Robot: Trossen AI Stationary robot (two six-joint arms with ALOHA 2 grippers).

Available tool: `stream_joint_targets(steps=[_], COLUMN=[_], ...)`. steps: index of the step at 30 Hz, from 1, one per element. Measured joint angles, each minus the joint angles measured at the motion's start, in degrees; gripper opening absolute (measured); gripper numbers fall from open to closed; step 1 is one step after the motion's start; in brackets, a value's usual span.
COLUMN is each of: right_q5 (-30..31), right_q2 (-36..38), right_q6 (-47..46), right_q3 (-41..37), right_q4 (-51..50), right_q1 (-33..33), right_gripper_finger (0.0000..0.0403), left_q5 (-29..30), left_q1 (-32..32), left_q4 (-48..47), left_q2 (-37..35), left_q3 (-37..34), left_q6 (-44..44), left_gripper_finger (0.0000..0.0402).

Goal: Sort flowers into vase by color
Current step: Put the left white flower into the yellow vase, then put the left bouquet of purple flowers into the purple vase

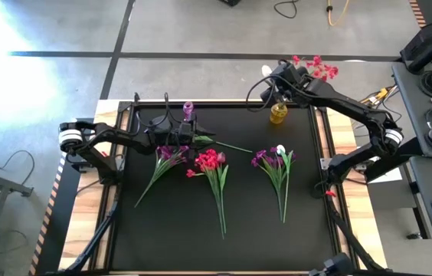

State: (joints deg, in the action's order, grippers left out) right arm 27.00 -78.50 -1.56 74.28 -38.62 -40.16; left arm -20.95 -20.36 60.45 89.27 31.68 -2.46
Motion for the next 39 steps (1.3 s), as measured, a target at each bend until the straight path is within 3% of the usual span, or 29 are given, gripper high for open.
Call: stream_joint_targets(steps=[11, 16, 21, 28, 34, 39], right_q5=[0.1, 2.2, 10.3, 10.5, 10.5, 10.6], right_q2=[0.4, 1.9, 4.4, 7.0, 11.7, 15.8], right_q6=[2.9, 2.5, 0.8, -1.5, -3.9, -6.0], right_q3=[0.5, 0.5, 0.4, -5.3, -17.4, -27.2], right_q4=[-2.0, -2.2, -4.5, -4.4, 6.6, 17.6], right_q1=[0.8, 3.1, 6.4, 12.1, 17.9, 25.1], right_gripper_finger=[0.0279, 0.0258, 0.0213, 0.0113, 0.002, 0.0013], left_q5=[0.0, 0.4, 2.0, 2.4, 2.4, 2.6], left_q1=[0.0, 0.0, 0.0, 0.0, 0.0, 0.6], left_q4=[-0.1, -0.9, -1.8, -5.6, -13.8, -25.4], left_q2=[0.0, 0.0, 0.0, 0.0, -2.8, -9.3], left_q3=[0.0, 0.0, 0.0, 0.0, 0.3, 0.5], left_q6=[0.0, -1.9, -3.0, -3.3, -7.8, -8.6], left_gripper_finger=[0.013, 0.013, 0.013, 0.0128, 0.0099, 0.0055])
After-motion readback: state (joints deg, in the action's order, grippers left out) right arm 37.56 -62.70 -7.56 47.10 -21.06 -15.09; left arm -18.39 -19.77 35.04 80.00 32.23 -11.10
